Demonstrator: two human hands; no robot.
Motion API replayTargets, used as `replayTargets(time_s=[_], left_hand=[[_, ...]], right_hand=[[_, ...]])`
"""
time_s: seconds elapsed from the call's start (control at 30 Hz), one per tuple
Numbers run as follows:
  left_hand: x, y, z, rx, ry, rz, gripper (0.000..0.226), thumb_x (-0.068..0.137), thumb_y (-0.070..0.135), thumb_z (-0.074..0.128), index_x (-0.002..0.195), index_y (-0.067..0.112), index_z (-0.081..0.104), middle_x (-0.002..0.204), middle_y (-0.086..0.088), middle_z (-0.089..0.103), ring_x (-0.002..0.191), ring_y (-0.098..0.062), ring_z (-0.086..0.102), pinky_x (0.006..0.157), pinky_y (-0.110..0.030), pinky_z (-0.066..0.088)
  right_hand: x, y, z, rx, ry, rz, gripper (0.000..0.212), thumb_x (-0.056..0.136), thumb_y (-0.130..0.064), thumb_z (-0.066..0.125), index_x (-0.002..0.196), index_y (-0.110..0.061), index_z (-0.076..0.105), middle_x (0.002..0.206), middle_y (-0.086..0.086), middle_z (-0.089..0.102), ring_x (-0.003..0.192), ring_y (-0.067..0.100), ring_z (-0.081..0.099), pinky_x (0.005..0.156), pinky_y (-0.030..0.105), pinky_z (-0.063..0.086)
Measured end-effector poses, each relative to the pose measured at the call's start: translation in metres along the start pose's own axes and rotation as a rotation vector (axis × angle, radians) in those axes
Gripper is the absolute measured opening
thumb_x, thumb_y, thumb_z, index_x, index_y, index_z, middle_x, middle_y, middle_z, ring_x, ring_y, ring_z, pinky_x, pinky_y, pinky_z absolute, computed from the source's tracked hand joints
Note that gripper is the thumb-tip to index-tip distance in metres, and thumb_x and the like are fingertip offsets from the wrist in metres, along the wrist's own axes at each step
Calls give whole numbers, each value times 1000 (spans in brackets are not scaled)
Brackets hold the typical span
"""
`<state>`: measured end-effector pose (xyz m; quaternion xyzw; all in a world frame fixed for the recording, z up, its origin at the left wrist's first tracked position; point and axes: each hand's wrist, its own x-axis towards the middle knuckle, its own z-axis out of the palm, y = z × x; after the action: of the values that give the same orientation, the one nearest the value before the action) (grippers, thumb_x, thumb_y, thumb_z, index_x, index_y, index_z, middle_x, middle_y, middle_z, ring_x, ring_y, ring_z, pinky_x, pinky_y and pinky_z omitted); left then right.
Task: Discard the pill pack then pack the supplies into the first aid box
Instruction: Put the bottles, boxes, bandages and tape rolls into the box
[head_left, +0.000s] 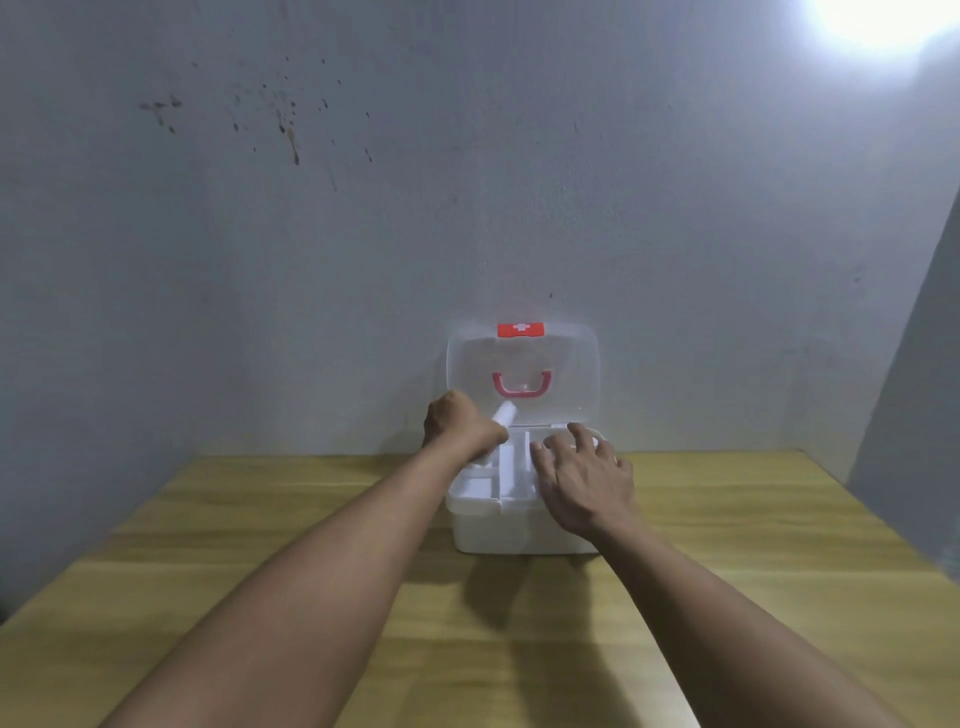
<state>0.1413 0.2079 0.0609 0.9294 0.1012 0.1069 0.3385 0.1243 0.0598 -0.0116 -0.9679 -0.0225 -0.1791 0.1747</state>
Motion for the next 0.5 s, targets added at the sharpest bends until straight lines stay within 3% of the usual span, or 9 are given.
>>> replayTargets(time_s=[0.07, 0.13, 0.2, 0.3, 0.4, 0.5], left_hand=[[-2, 2, 7, -57, -16, -38, 35, 65, 35, 80, 78, 4, 69, 72, -9, 72, 52, -18, 68, 52, -23, 54], [-4, 3, 12, -77, -25, -57, 38, 74, 42, 73, 80, 4, 69, 72, -9, 72, 53, -20, 69, 52, -23, 52], [-5, -1, 15, 37, 27, -29, 36, 83, 40, 62, 87, 6, 70, 87, -11, 73, 74, -28, 69, 63, -27, 51], [-6, -17, 18, 248, 69, 161, 36, 89, 38, 50, 106, 12, 68, 115, -12, 67, 105, -34, 59, 87, -40, 48], [-8, -35, 28, 416, -180, 273, 54, 95, 43, 34, 139, 12, 43, 152, -9, 37, 139, -28, 33, 111, -48, 28], [-6, -43, 35, 473, -297, 260, 62, 98, 45, 22, 150, 11, 21, 162, -4, 7, 149, -19, 4, 118, -53, 5]], right_hand=[[0, -1, -1, 2, 0, 2, 61, 90, -59, 10, 124, -28, 51, 150, 4, 34, 134, 31, 34, 100, 52, 32], [-1, -1, -2, 6, 0, 2, 62, 90, -59, 9, 123, -28, 52, 150, 4, 34, 135, 31, 33, 99, 52, 32], [-2, -1, -2, 6, 1, 0, 61, 91, -58, 10, 124, -28, 51, 150, 4, 34, 134, 31, 34, 99, 51, 32], [-1, 0, -2, 1, -2, -1, 57, 92, -56, 12, 125, -28, 50, 150, 3, 34, 134, 31, 34, 99, 51, 33], [0, 0, 0, -8, -2, 0, 58, 92, -56, 12, 126, -28, 50, 150, 3, 34, 134, 30, 35, 98, 51, 33], [0, 1, 2, -20, 7, -2, 58, 92, -56, 12, 124, -28, 51, 149, 3, 36, 133, 30, 36, 97, 50, 34]])
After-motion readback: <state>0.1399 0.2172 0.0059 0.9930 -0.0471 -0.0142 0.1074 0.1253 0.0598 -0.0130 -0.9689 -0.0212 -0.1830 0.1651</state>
